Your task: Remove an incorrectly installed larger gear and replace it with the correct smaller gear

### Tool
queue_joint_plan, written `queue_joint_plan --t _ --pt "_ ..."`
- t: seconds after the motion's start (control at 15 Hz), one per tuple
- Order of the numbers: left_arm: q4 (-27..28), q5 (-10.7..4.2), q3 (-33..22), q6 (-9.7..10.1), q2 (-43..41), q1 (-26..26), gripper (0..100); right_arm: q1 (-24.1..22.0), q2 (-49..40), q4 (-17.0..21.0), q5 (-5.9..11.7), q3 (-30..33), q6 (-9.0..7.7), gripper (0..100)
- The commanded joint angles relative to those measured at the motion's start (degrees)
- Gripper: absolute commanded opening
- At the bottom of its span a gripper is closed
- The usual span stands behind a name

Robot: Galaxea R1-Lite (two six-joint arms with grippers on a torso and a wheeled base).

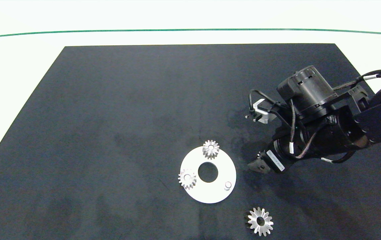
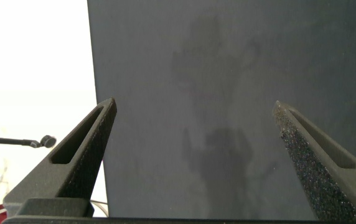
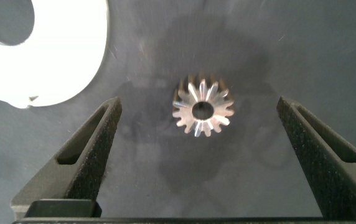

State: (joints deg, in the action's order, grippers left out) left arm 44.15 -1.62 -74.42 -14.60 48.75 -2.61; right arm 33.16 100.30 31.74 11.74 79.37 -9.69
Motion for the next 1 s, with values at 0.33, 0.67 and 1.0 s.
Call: queue_joint_plan --t 0.33,0.67,1.0 --pt "0.2 -0.05 0.0 -0.07 -0.1 0.1 100 -2.9 0.3 -0.4 -3.39 -2.2 2.40 100" --pt "0.3 -0.05 0.0 -0.07 -0.1 0.1 100 -4.1 0.4 -2.4 -4.18 -2.2 2.48 100" --pt "0.2 -0.05 0.0 -0.07 -0.2 0.1 100 -3.8 0.8 -2.6 -4.18 -2.1 2.40 95"
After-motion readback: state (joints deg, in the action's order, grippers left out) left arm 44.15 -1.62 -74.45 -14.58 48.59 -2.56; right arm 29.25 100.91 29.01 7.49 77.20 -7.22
